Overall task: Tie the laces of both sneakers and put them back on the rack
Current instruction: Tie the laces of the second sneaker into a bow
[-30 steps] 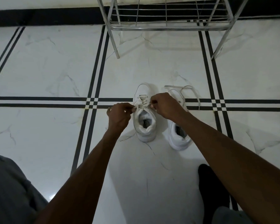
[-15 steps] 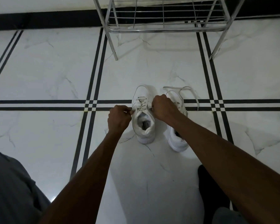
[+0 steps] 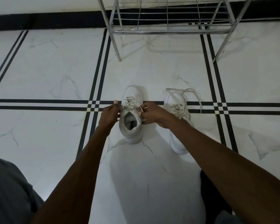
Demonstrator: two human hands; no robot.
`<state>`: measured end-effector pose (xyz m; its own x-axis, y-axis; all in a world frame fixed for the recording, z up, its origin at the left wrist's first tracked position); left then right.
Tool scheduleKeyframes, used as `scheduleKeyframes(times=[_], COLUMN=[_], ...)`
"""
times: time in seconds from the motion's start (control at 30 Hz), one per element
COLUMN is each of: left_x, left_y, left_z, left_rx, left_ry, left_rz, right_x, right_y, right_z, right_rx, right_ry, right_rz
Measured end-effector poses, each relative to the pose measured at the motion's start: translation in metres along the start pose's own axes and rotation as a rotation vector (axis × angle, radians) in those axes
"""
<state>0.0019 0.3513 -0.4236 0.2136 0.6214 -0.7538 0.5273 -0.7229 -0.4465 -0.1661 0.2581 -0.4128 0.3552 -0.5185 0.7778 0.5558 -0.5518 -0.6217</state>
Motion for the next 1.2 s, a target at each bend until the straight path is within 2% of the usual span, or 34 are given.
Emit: scheduleKeyframes(times=[0.13,0.23,0.3,0.37,0.43,0.57,0.67,0.8,0.9,0.97,1.07,1.2], left_x=[0.004,-0.012,-0.035,-0.062,-0.082,-0.095,-0.09,-0.095,-0.103,-0.106,-0.108,-0.104], left_y=[0.002,-0.001,-0.007,-0.015,-0.02,-0.023,-0.028,-0.033,-0.034,-0.034,-0.033,-0.029], left_z=[-0.01,-0.011,-0.01,0.001,0.023,0.085,0.122,0.147,0.154,0.158,0.16,0.153], left_rx=[-0.101,-0.226,-0.387,-0.47,-0.397,0.025,0.219,0.251,0.204,0.194,0.208,0.138], left_ry=[0.125,0.349,0.459,0.458,0.417,0.39,0.333,0.319,0.365,0.416,0.413,0.382], left_rz=[0.04,0.113,0.232,0.389,0.457,0.453,0.408,0.421,0.453,0.479,0.478,0.447], right_x=[0.004,0.012,0.019,0.026,0.032,0.041,0.037,0.019,-0.004,-0.017,-0.02,-0.011], right_y=[0.007,0.005,0.001,-0.007,-0.017,-0.043,-0.058,-0.076,-0.085,-0.089,-0.09,-0.083], right_z=[0.007,-0.009,-0.026,-0.045,-0.064,-0.107,-0.142,-0.176,-0.174,-0.166,-0.158,-0.15], right_rx=[0.001,-0.069,-0.123,-0.162,-0.197,-0.348,-0.482,-0.576,-0.452,-0.361,-0.333,-0.314], right_ry=[-0.185,-0.222,-0.219,-0.166,-0.117,-0.089,-0.129,-0.244,-0.196,-0.164,-0.19,-0.204], right_rz=[-0.02,-0.025,-0.076,-0.119,-0.148,-0.187,-0.218,-0.163,0.039,0.106,-0.005,-0.089])
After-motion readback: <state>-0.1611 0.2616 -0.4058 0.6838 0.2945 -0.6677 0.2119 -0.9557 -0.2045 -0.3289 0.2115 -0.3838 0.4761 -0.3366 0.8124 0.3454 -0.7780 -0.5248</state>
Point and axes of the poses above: each hand's wrist, its own y-axis towards the middle knuckle, its own z-axis out of the palm, x = y × z, the point moved 5 cm from there along y, towards the middle knuckle, and after that the axes turned 14 degrees about y, right-handed, at the moved point
